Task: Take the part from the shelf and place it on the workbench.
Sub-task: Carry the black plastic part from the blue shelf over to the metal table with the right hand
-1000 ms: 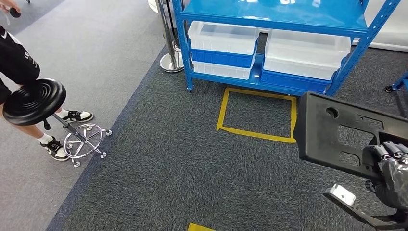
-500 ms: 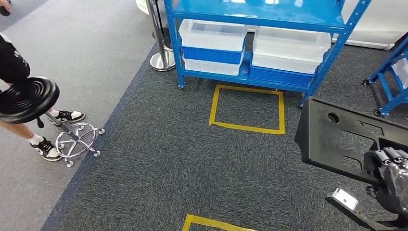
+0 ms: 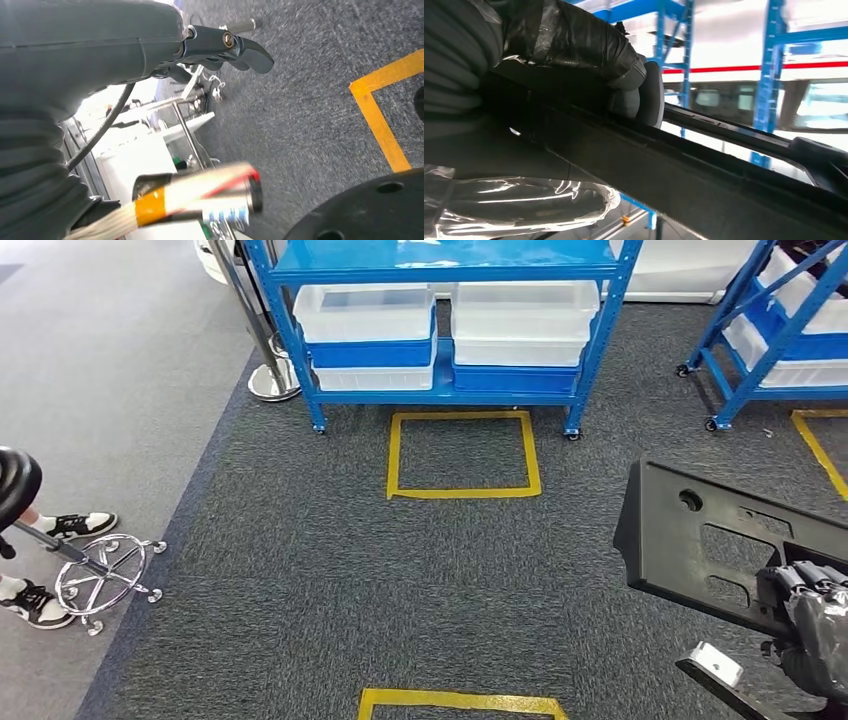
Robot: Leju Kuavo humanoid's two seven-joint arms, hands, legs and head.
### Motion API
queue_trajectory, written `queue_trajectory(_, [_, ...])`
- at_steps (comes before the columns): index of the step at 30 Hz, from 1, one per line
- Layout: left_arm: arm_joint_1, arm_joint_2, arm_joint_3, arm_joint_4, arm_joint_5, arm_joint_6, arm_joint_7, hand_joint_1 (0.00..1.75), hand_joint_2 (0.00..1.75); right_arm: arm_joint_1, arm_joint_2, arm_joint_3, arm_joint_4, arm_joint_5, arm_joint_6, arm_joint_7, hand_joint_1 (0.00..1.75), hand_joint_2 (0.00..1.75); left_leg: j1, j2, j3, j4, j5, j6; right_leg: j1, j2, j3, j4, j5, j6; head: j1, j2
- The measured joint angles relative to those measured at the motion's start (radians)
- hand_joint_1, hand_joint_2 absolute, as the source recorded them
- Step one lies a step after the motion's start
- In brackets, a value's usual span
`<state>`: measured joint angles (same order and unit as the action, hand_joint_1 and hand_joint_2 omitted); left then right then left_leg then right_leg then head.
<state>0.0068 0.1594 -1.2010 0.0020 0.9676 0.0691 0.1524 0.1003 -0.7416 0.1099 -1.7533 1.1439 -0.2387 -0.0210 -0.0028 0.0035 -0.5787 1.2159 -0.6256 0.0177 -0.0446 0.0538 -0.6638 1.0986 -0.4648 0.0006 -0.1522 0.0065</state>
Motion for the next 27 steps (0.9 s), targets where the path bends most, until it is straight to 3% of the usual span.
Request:
queue_trajectory(2, [0.0, 0.004, 0.001, 0.002, -0.001, -0.003, 0.001, 0.0, 1.75, -0.001, 0.001, 0.0, 0.001, 0.001, -0.001, 0.0, 1.75, 1.75, -0.004, -0.059, 0.059, -0.127, 0.056, 0.027, 0.0, 0.022, -0.002, -0.005, 0.009, 0.005, 0.001, 0.0])
queue_trajectory(4, [0.006, 0.008, 0.001, 0.003, -0.005, -0.005, 0.005, 0.0, 1.75, -0.002, 0.004, 0.0, 0.003, 0.002, -0.002, -0.001, 1.75, 1.75, -0.009, -0.091, 0.082, -0.183, 0.073, 0.043, -0.008, 0.045, -0.004, -0.015, 0.022, 0.019, 0.001, 0.0])
queue_trajectory(6, [0.017, 0.011, 0.0, 0.005, -0.012, -0.005, 0.009, 0.0, 1.75, 0.001, 0.006, 0.0, 0.005, 0.002, -0.003, -0.002, 1.75, 1.75, -0.011, -0.067, 0.088, -0.204, 0.09, 0.048, -0.012, 0.067, -0.005, -0.031, 0.038, 0.036, 0.0, 0.0])
queue_trajectory(8, [0.024, 0.013, -0.001, 0.006, -0.015, -0.008, 0.01, 0.0, 1.75, -0.002, 0.007, 0.0, 0.007, 0.002, -0.003, -0.004, 1.75, 1.75, -0.008, -0.038, 0.098, -0.24, 0.117, 0.048, -0.005, 0.035, -0.013, -0.025, 0.03, 0.041, 0.003, 0.0])
queue_trajectory(10, [0.03, 0.012, -0.001, 0.006, -0.017, -0.011, 0.009, 0.0, 1.75, -0.011, 0.009, 0.0, 0.011, 0.002, -0.003, -0.007, 1.75, 1.75, -0.008, -0.007, 0.098, -0.26, 0.135, 0.048, 0.003, -0.025, -0.049, 0.056, -0.03, 0.038, 0.007, 0.0])
queue_trajectory(12, [0.035, 0.011, -0.001, 0.006, -0.019, -0.014, 0.008, 0.0, 1.75, -0.019, 0.01, 0.001, 0.015, 0.0, -0.002, -0.011, 1.75, 1.75, -0.01, 0.02, 0.084, -0.254, 0.139, 0.049, 0.005, -0.046, -0.089, 0.166, -0.089, 0.039, 0.009, 0.0])
queue_trajectory(13, [0.035, 0.011, -0.001, 0.006, -0.021, -0.016, 0.006, 0.0, 1.75, -0.021, 0.011, 0.002, 0.018, -0.001, -0.001, -0.012, 1.75, 1.75, -0.011, 0.034, 0.077, -0.246, 0.138, 0.049, 0.005, -0.048, -0.092, 0.192, -0.096, 0.042, 0.009, 0.0])
queue_trajectory(14, [0.035, 0.011, -0.001, 0.006, -0.023, -0.018, 0.004, 0.0, 1.75, -0.023, 0.011, 0.003, 0.021, -0.003, -0.001, -0.014, 1.75, 1.75, -0.011, 0.046, 0.07, -0.239, 0.137, 0.048, 0.005, -0.051, -0.08, 0.185, -0.088, 0.044, 0.009, 0.0])
queue_trajectory(16, [0.034, 0.01, -0.001, 0.006, -0.026, -0.023, 0.0, 0.0, 1.75, -0.031, 0.01, 0.003, 0.024, -0.005, -0.001, -0.015, 1.75, 1.75, -0.012, 0.071, 0.056, -0.217, 0.129, 0.042, 0.006, -0.075, -0.004, 0.074, -0.049, 0.044, 0.008, 0.0])
queue_trajectory(18, [0.035, 0.009, -0.001, 0.007, -0.03, -0.027, -0.007, 0.0, 1.75, -0.038, 0.008, 0.003, 0.023, -0.009, -0.002, -0.015, 1.75, 1.75, -0.016, 0.091, 0.046, -0.196, 0.117, 0.03, 0.01, -0.103, 0.054, -0.02, -0.026, 0.037, 0.008, 0.0])
queue_trajectory(19, [0.035, 0.009, -0.001, 0.007, -0.032, -0.029, -0.009, 0.0, 1.75, -0.041, 0.006, 0.003, 0.023, -0.012, -0.002, -0.015, 1.75, 1.75, -0.018, 0.099, 0.044, -0.189, 0.112, 0.024, 0.013, -0.108, 0.06, -0.032, -0.027, 0.031, 0.008, 0.0])
queue_trajectory(22, [0.031, 0.009, -0.001, 0.007, -0.033, -0.032, -0.015, 0.0, 1.75, -0.047, 0.0, 0.003, 0.022, -0.025, -0.001, -0.018, 1.75, 1.75, -0.019, 0.12, 0.049, -0.184, 0.109, 0.01, 0.013, -0.082, 0.055, -0.031, -0.019, 0.016, 0.008, 0.0])
queue_trajectory(24, [0.029, 0.01, -0.001, 0.007, -0.033, -0.032, -0.018, 0.0, 1.75, -0.052, -0.004, 0.002, 0.022, -0.029, 0.0, -0.022, 1.75, 1.75, -0.013, 0.086, 0.039, -0.153, 0.079, -0.002, 0.007, -0.065, 0.05, -0.038, -0.009, 0.005, 0.007, 0.0])
queue_trajectory(26, [0.03, 0.01, -0.001, 0.007, -0.033, -0.032, -0.02, 0.0, 1.75, -0.059, -0.006, 0.002, 0.021, -0.031, 0.001, -0.023, 1.75, 1.75, -0.003, 0.028, -0.003, -0.049, 0.009, -0.016, 0.004, -0.047, 0.041, -0.041, 0.0, -0.001, 0.006, 0.0])
queue_trajectory(27, [0.032, 0.01, -0.001, 0.007, -0.033, -0.032, -0.021, 0.0, 1.75, -0.061, -0.006, 0.002, 0.021, -0.032, 0.002, -0.024, 1.75, 1.75, 0.001, 0.013, -0.03, 0.016, -0.024, -0.02, 0.004, -0.037, 0.036, -0.04, 0.003, -0.002, 0.006, 0.0])
